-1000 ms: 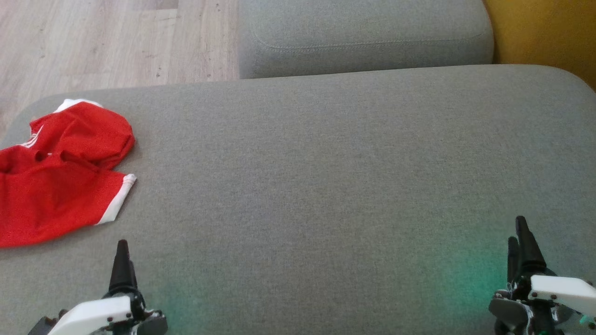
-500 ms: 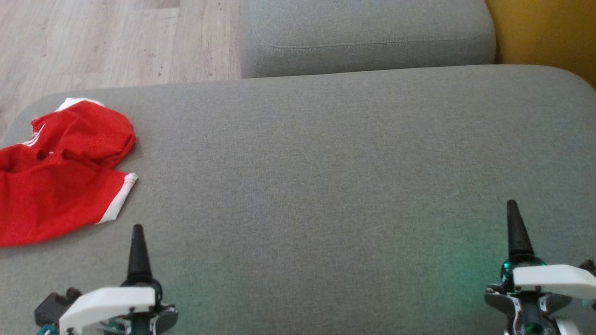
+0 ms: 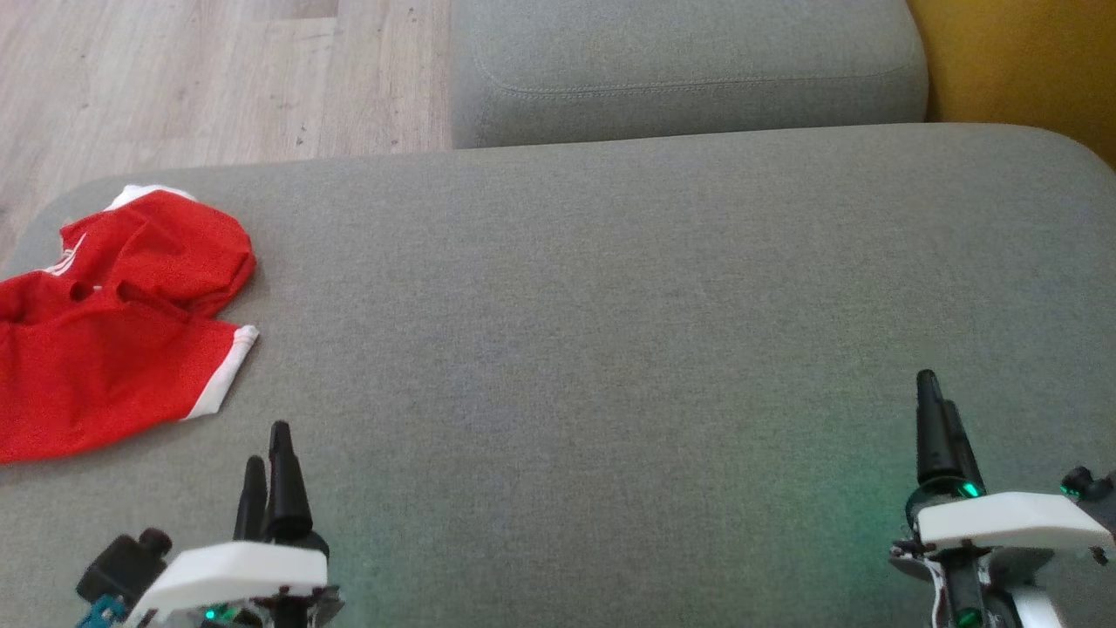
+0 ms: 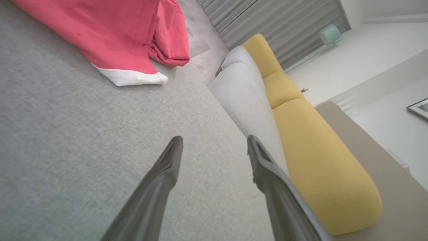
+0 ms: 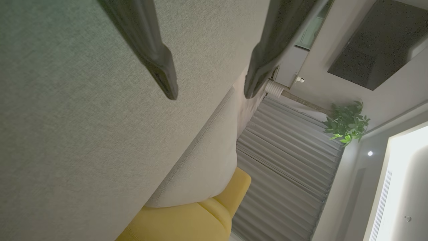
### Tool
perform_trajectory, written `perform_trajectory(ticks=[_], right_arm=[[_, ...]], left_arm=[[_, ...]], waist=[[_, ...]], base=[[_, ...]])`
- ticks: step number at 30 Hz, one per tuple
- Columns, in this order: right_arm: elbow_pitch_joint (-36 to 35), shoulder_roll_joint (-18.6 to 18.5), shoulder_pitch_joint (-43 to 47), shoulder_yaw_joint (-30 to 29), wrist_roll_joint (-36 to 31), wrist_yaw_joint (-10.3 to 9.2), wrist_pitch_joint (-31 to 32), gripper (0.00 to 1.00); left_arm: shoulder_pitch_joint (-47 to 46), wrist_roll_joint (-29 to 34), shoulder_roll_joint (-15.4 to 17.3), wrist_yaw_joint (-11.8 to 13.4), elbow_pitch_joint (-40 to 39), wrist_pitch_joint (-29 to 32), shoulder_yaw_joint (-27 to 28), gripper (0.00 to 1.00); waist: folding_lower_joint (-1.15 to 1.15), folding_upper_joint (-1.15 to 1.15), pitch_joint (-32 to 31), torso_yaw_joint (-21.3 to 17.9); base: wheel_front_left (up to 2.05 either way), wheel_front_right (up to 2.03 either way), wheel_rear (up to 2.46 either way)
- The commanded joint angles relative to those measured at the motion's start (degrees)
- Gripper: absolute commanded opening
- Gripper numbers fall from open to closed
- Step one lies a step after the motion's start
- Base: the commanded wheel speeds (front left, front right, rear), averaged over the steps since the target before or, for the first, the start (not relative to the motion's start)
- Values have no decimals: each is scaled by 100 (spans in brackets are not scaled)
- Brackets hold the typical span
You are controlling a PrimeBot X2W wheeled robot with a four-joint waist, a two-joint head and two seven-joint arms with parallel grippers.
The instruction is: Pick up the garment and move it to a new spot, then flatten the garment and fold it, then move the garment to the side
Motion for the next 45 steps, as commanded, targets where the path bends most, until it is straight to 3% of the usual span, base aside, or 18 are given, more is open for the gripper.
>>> perform_trajectory(ticks=[1, 45], right_arm=[[-231, -44, -91, 110, -205, -2, -96, 100], [145, -63, -17, 813, -3688, -3, -840, 100]], left_arm=[[-80, 184, 26, 28, -174, -88, 27, 100], [164, 3351, 47, 426, 269, -837, -386, 100]], waist=[[0, 0, -4, -2], [0, 0, -77, 45]], base=[[0, 0, 0], [0, 0, 0]])
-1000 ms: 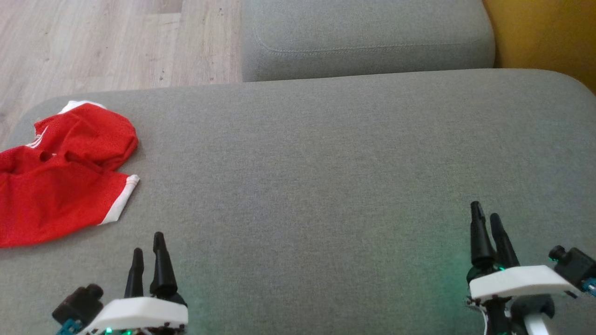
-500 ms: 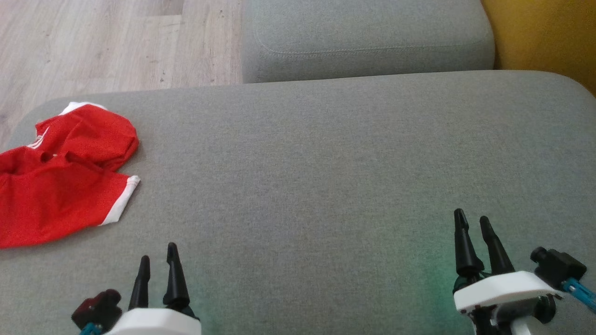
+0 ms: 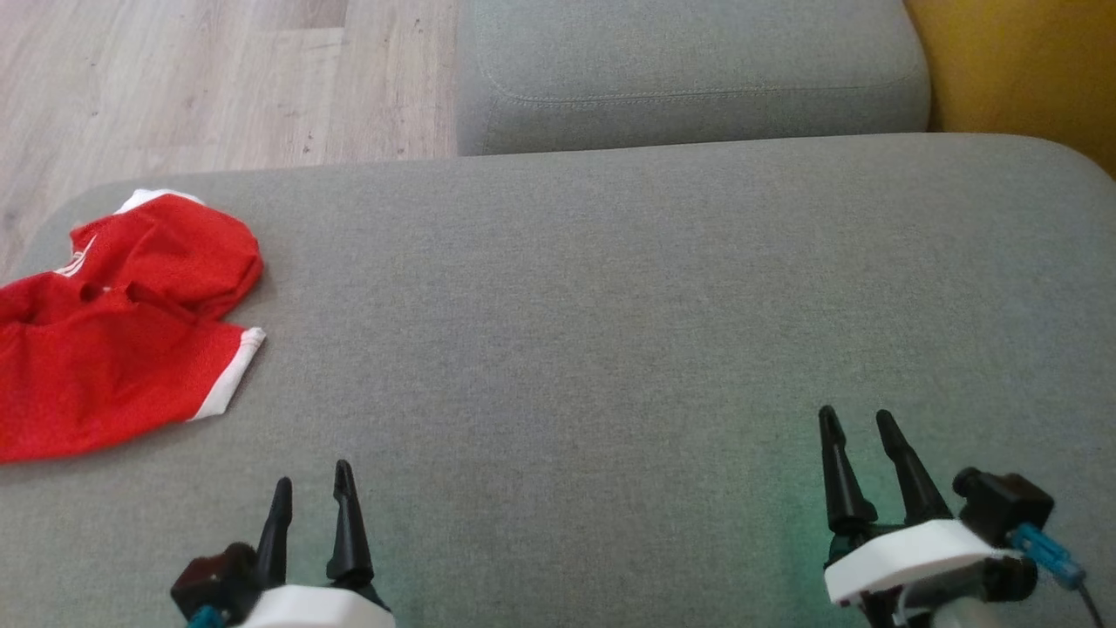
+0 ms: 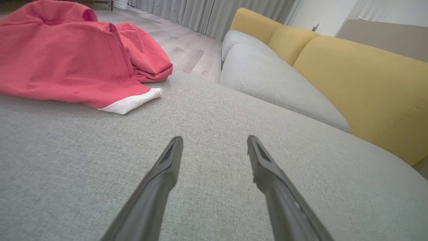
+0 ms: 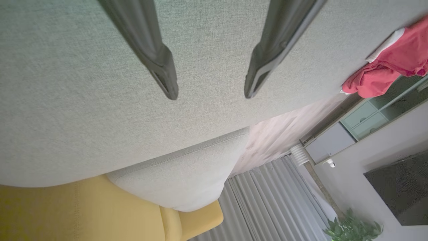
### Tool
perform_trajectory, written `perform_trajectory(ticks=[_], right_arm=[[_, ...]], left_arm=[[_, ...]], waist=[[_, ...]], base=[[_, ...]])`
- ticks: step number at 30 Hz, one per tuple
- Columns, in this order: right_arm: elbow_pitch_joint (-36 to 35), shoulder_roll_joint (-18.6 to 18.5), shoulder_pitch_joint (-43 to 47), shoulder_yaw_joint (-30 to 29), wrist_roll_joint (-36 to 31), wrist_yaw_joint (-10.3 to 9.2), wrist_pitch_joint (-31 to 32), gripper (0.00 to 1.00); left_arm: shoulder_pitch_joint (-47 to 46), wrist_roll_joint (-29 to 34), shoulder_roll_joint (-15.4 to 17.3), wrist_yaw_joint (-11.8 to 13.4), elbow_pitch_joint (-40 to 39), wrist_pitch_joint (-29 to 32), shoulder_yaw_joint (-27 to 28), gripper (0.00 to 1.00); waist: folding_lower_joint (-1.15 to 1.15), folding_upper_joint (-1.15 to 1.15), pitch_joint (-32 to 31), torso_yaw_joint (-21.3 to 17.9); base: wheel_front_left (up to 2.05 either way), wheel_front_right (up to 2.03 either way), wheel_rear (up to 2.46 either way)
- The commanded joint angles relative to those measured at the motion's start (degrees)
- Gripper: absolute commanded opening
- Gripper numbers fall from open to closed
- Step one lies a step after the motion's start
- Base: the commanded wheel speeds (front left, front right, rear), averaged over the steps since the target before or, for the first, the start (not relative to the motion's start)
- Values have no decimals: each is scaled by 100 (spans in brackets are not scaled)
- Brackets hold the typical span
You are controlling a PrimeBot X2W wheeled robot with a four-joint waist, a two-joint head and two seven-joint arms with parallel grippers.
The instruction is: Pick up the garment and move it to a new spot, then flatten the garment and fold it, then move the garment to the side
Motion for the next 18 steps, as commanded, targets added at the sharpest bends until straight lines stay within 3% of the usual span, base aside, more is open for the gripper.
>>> perform_trajectory(ticks=[1, 18], right_arm=[[-137, -51, -145, 145, -205, -3, -105, 100], [76, -58, -194, 295, -1456, -4, -392, 100]], left_arm=[[-114, 195, 37, 51, -137, -97, 93, 100], [-88, 1194, 56, 251, 17, -354, -84, 100]], waist=[[0, 0, 1, 5], [0, 0, 4, 24]], base=[[0, 0, 0], [0, 0, 0]])
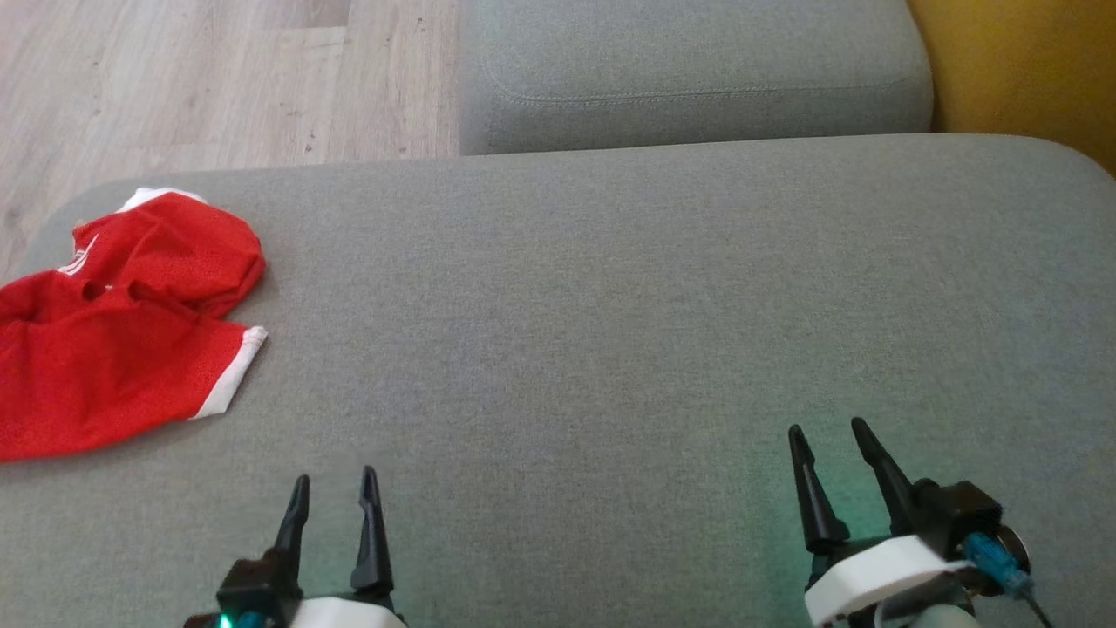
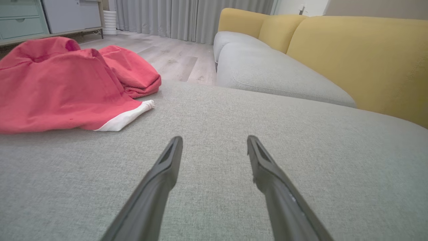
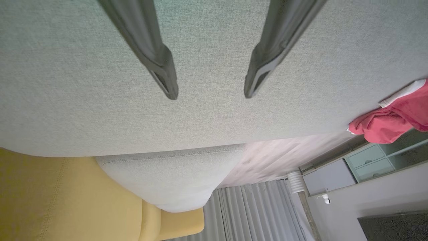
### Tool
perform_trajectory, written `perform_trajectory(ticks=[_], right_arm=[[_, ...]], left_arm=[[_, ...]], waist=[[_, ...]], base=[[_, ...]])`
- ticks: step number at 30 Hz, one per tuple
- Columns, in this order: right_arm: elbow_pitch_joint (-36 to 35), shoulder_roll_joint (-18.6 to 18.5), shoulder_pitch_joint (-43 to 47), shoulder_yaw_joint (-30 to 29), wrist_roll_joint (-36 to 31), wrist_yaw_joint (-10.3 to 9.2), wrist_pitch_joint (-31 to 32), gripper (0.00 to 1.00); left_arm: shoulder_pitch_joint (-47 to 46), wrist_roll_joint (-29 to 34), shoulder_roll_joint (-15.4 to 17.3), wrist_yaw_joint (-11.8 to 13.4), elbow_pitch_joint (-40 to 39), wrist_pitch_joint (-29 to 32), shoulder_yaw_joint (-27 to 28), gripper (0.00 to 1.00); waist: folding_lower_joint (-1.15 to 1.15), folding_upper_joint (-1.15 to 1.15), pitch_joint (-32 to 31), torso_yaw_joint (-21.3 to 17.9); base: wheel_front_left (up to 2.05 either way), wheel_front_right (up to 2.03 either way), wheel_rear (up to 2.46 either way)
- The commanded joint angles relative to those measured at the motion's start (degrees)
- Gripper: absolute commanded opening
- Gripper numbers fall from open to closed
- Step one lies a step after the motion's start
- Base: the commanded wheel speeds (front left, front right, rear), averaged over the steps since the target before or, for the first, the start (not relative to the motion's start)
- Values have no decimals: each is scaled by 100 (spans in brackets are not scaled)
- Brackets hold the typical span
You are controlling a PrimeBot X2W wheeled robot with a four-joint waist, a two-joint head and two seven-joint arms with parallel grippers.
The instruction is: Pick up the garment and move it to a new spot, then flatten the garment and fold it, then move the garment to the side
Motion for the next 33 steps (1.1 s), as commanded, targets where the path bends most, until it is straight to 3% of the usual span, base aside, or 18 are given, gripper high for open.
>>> perform_trajectory(ticks=[1, 12, 33], right_arm=[[-156, -53, -188, 155, -206, -4, -111, 100], [-76, -57, -192, 246, -929, -4, -280, 100], [-105, -57, -229, 188, -876, -4, -282, 100]], left_arm=[[-88, 186, 40, 46, -135, -89, 118, 100], [-51, 746, 65, 169, -106, -195, 14, 100], [-65, 556, 119, 225, -83, -96, 3, 100]], waist=[[0, 0, 0, 3], [0, 0, -3, 20], [0, 0, 3, 31]], base=[[0, 0, 0], [0, 0, 0], [0, 0, 0]])
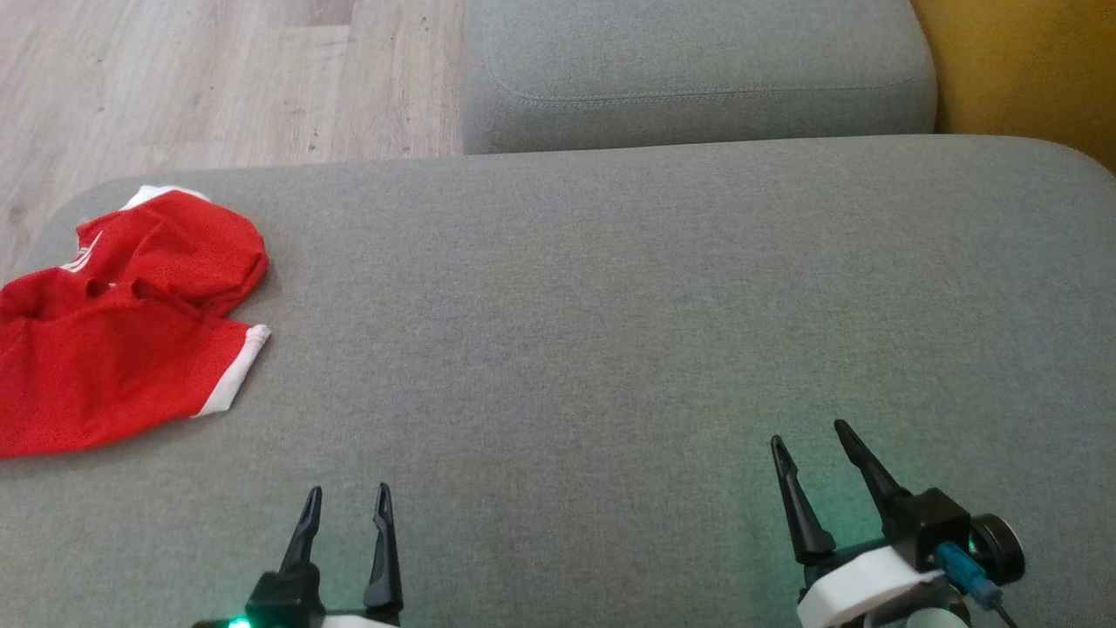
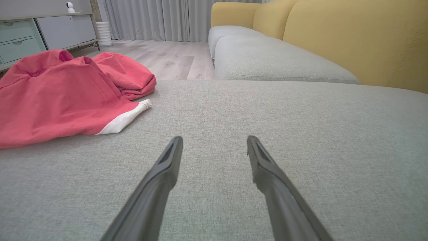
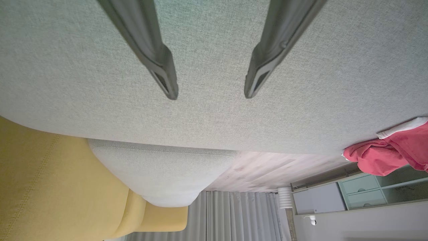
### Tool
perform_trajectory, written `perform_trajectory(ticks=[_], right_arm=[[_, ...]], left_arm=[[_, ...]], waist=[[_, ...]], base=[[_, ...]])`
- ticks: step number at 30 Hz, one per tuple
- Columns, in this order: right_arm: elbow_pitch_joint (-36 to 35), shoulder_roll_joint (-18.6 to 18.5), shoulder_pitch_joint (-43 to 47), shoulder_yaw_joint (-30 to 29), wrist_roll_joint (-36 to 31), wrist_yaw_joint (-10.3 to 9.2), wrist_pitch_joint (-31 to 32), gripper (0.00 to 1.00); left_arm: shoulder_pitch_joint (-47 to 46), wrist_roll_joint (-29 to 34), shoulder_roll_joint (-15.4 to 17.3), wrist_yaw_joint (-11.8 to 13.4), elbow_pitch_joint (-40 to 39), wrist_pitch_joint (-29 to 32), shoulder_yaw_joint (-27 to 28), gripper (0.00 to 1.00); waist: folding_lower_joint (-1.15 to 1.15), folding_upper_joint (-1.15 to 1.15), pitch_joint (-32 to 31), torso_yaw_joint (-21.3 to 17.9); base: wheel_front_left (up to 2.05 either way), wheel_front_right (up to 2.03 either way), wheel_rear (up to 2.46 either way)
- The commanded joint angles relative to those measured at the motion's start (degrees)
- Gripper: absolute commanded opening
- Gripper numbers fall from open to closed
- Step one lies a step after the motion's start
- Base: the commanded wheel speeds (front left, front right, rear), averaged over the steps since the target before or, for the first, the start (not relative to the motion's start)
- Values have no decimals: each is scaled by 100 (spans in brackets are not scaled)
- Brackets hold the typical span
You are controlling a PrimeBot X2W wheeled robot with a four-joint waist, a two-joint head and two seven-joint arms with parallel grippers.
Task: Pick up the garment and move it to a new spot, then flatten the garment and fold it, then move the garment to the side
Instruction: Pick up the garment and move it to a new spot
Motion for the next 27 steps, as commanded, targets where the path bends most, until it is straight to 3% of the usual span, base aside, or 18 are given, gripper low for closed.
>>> perform_trajectory(ticks=[1, 8, 20, 27], right_arm=[[-193, -51, -224, 128, 37, -4, -70, 100], [-262, -51, -200, 53, 62, -4, -70, 100], [-403, -51, -133, 45, 81, -4, -70, 100], [-383, -51, -171, 127, 94, -4, -70, 100]], left_arm=[[-169, -39, 63, 25, -156, -29, 160, 100], [-232, -54, 80, 39, -182, -7, 114, 100], [-270, -89, 159, 125, -404, 45, 120, 100], [-218, -134, 213, 167, -525, 79, 151, 100]], waist=[[0, 0, 1, 5], [0, 0, 22, 228], [0, 0, 3, 1852], [0, 0, 16, 2494]], base=[[0, 0, 0], [0, 0, 0], [0, 0, 0], [0, 0, 0]])
